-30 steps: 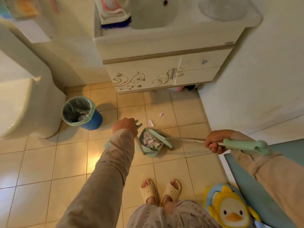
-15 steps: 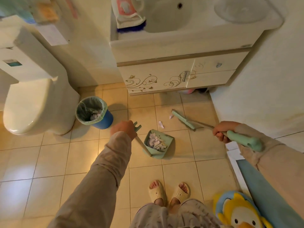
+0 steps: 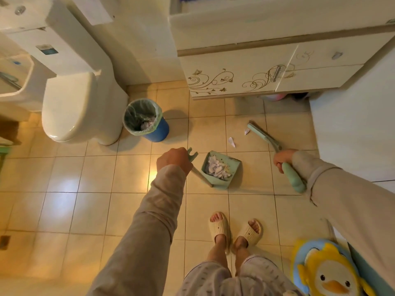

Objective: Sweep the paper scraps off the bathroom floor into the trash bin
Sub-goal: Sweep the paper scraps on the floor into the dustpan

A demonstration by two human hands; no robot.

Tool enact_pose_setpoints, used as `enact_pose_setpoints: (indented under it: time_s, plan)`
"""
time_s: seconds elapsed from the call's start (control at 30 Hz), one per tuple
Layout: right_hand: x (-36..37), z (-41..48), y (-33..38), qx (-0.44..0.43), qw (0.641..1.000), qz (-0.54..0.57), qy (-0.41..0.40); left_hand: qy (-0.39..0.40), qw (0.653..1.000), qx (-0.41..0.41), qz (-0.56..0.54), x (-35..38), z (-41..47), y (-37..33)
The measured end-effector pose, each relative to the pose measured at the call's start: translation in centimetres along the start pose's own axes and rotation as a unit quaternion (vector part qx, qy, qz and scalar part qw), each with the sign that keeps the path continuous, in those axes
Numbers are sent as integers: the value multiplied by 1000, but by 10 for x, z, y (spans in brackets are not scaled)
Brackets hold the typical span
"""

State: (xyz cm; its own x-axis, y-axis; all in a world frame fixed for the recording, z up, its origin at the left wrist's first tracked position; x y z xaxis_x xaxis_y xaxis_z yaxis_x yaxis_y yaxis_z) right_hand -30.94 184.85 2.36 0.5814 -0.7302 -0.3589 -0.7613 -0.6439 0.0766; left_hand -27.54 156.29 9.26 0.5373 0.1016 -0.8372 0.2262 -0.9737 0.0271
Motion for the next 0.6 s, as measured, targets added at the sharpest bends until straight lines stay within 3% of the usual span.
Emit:
enact_pose_setpoints:
  time_s: [0.1, 0.27, 0.6]
  plan:
    - [14, 1, -6, -21, 993, -118, 6, 2, 1000, 5, -4, -2, 4, -11]
    - [46, -17, -27, -42, 976, -211, 14, -1, 1000, 17, 1, 1, 3, -24]
    - [90, -51, -88, -41, 975, -212, 55, -20, 999, 28, -26, 2, 3, -19]
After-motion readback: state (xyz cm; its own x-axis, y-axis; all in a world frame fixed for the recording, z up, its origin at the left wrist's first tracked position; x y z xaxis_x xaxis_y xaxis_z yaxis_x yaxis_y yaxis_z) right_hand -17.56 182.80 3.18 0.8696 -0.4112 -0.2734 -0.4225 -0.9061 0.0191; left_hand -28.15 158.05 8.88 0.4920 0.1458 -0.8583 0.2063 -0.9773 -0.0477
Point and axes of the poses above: each hand's wrist, its own z-axis towards the middle knuckle, its own x-axis out of the palm, y = z × x, the point moved 3 cm from there along z, towards the middle knuckle, and after that the axes turned 3 degrees about x, right-handed, at the moved point
